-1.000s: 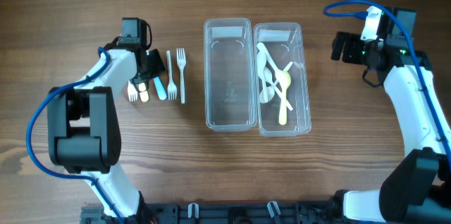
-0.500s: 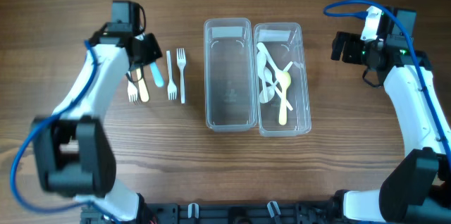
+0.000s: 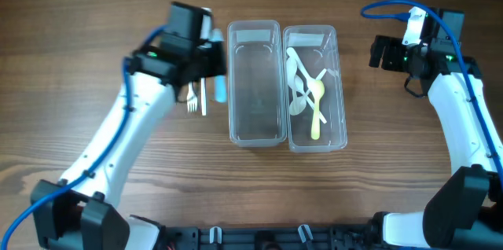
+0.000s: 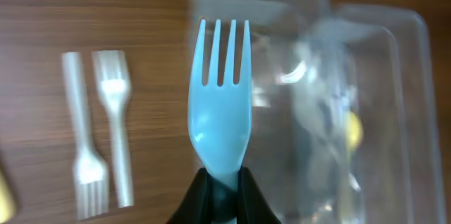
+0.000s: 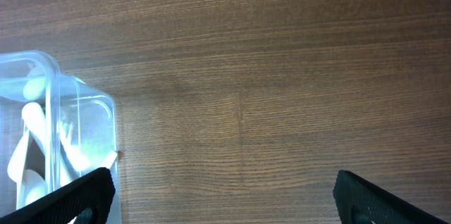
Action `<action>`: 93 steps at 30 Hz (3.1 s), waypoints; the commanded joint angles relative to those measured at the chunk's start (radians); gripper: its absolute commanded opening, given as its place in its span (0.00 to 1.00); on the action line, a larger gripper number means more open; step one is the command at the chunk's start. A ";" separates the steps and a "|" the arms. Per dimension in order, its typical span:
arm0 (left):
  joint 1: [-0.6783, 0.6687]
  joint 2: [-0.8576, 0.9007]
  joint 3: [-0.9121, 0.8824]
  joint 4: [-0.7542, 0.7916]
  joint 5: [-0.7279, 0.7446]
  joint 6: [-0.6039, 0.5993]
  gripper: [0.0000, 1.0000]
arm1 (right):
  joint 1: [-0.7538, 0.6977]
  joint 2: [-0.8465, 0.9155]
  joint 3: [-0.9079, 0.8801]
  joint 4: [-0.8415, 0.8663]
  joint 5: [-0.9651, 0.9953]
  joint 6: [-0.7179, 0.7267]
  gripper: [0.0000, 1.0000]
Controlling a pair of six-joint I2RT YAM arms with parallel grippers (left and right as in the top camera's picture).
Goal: Pack container
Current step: 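Carry the light-blue fork into the left container and release it, then return the left gripper to the forks and grasp the yellow fork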
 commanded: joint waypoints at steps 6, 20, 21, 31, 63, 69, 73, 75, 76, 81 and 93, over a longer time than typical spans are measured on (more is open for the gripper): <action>-0.169 0.068 0.013 0.030 -0.076 0.019 0.04 | -0.001 -0.014 -0.007 0.003 0.010 -0.017 1.00; -0.145 0.086 0.061 0.037 -0.136 0.020 0.68 | -0.001 -0.014 -0.007 0.003 0.010 -0.017 1.00; -0.127 0.072 0.075 0.013 -0.171 0.020 0.68 | -0.001 -0.014 -0.007 0.003 0.010 -0.017 1.00; 0.115 0.010 0.083 -0.157 -0.335 0.019 0.67 | -0.001 -0.014 -0.007 0.003 0.010 -0.017 1.00; 0.381 0.457 0.077 -0.071 -0.226 -0.003 0.27 | -0.001 -0.014 -0.007 0.003 0.010 -0.017 1.00; 0.381 0.457 0.077 -0.046 -0.226 -0.003 0.29 | -0.001 -0.014 -0.007 0.003 0.010 -0.017 1.00; 0.381 0.457 0.077 -0.033 -0.226 -0.003 0.30 | -0.001 -0.014 -0.007 0.003 0.010 -0.017 1.00; 0.381 0.457 0.077 -0.033 -0.226 -0.003 0.30 | -0.001 -0.014 -0.007 0.003 0.010 -0.017 1.00; 0.381 0.458 0.077 -0.032 -0.226 -0.003 0.31 | -0.001 -0.014 -0.007 0.003 0.010 -0.018 1.00; 0.381 0.472 0.077 -0.033 -0.226 -0.003 0.31 | -0.001 -0.014 -0.007 0.003 0.010 -0.017 1.00; 0.381 0.473 0.021 0.008 -0.226 -0.003 0.33 | -0.001 -0.014 -0.007 0.003 0.010 -0.017 1.00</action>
